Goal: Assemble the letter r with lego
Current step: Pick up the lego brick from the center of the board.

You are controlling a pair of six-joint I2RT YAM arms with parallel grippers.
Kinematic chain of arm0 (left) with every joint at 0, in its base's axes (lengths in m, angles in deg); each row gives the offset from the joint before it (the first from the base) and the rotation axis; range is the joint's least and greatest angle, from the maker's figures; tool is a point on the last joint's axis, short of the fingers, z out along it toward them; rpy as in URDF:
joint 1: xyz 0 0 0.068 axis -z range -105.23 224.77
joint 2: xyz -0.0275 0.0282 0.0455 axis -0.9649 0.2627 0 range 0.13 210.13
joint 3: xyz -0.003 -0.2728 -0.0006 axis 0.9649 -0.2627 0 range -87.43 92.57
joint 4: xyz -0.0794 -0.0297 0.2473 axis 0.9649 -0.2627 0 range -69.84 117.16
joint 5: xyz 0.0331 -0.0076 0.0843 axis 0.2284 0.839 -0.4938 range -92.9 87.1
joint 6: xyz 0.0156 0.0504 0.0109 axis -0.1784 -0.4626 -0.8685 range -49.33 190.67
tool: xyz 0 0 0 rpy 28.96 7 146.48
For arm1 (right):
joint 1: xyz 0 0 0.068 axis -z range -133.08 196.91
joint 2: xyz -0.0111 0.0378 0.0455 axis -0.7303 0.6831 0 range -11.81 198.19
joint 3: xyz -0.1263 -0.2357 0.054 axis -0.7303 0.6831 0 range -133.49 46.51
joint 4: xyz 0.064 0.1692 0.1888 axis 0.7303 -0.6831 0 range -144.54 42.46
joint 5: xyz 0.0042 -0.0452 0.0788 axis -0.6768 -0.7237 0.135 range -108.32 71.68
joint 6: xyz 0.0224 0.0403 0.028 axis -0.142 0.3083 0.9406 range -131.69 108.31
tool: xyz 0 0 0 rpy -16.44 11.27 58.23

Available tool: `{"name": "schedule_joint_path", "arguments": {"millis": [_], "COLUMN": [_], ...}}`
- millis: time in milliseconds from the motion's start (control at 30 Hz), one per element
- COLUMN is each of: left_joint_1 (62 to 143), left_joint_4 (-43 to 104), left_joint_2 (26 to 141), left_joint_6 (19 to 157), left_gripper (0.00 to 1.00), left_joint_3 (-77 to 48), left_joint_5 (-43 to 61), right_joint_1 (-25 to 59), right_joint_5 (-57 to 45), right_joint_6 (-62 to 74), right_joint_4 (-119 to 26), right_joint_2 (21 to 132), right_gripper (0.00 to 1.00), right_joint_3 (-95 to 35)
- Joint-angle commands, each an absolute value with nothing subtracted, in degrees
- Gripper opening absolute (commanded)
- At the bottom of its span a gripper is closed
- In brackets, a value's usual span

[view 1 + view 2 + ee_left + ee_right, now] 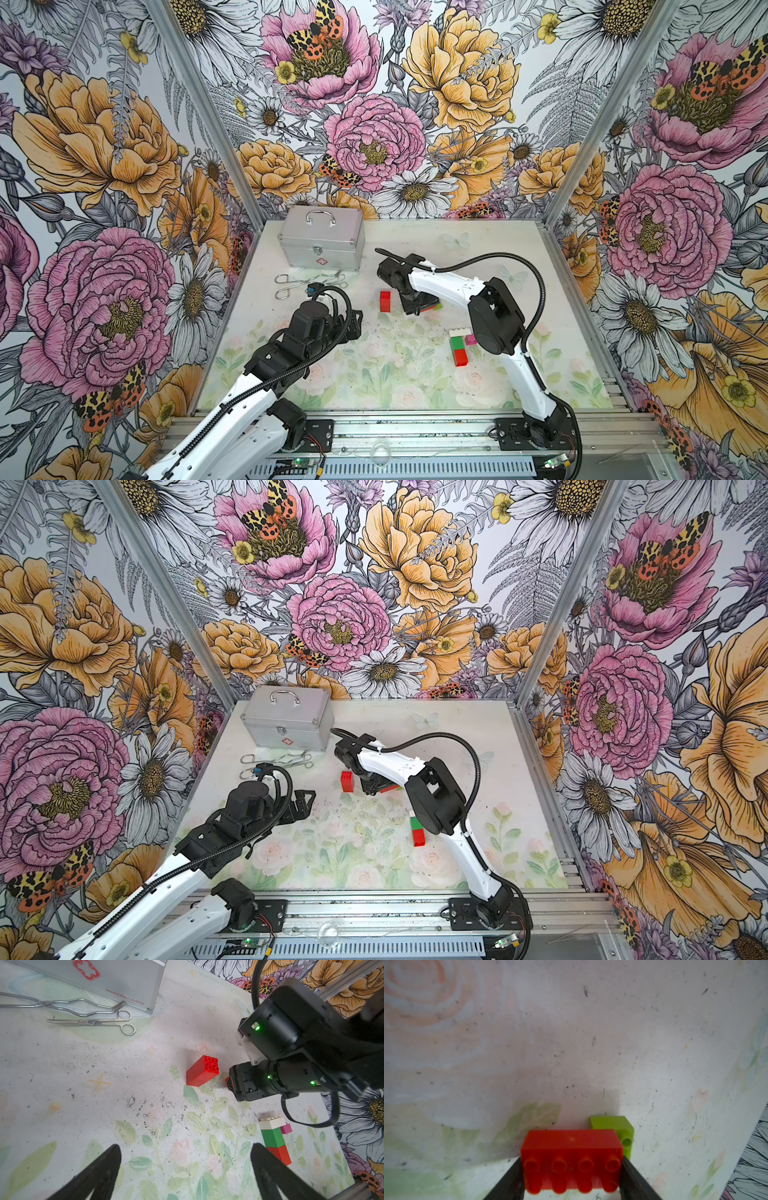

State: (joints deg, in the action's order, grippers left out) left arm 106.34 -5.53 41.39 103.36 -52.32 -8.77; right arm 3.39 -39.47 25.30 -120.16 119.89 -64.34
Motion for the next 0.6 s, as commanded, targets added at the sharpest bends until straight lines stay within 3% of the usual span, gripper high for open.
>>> {"name": "schedule_joint_path", "arguments": {"millis": [0,267,567], "left_joint_1": [105.7,105.3,105.2], "left_joint_4": [-3.9,-3.7,-1.9], "left_joint_2": [41.9,43.1,45.7], "left_joint_6": [102.9,102.5,102.6], "left_gripper": [0.99,0.99,0.99], "left_joint_3": [-51.4,-51.4,-53.3], "left_joint_5": [-7.8,-9.2,-12.0], "right_joint_1": [4.2,5.8,4.8], "right_joint_5": [-37.2,-29.3,-21.8], "right_joint_6": [27.0,29.5,35.2], "right_joint_4": [-120.5,-119.5,-117.9], "right_joint_2": [113.6,106.8,107.7], "right_gripper": [0.53,0.52,0.52], "right_joint_3": [-65.3,-67.3,-72.7]}}
